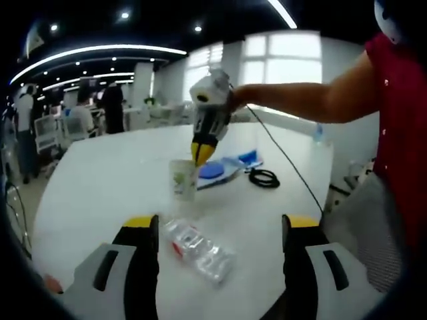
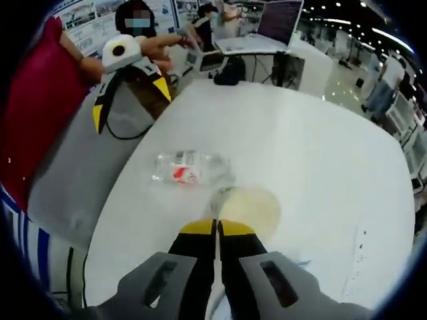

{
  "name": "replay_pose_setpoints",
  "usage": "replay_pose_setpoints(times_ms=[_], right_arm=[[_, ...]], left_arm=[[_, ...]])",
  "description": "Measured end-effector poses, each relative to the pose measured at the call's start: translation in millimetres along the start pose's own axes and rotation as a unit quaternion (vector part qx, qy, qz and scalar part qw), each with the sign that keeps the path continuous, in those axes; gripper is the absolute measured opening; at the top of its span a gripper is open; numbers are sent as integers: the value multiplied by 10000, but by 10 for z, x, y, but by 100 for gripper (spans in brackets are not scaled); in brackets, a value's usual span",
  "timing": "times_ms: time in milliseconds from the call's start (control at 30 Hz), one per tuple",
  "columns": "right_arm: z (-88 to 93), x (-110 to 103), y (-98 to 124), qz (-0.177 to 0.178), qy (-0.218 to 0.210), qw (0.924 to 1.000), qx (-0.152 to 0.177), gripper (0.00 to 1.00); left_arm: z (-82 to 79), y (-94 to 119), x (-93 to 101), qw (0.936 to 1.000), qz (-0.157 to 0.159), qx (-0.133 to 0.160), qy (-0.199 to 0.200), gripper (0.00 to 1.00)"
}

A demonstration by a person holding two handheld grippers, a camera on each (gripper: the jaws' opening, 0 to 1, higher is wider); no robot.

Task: Arrange the tabletop items into an orderly group along one side of the table until the central work area is clear of visible clutter.

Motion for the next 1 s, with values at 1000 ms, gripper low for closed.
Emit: replay_pose_setpoints(times_ms=[1000], right_arm=[[-699,-1085,186,518,946,9869,-1196,2]], left_arm=[[-135,30,157,9991,224,295,-194,73]])
Point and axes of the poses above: the point that each gripper's makers call its tool centre point, and the gripper's own axes: y roughly backward along the fingers, x roughly to its right, z roughly out of its underside, the point moved 4 cm from there along y, roughly backward along the fingers, and after that the axes turned 12 degrees about -z, right-handed, at the moved point
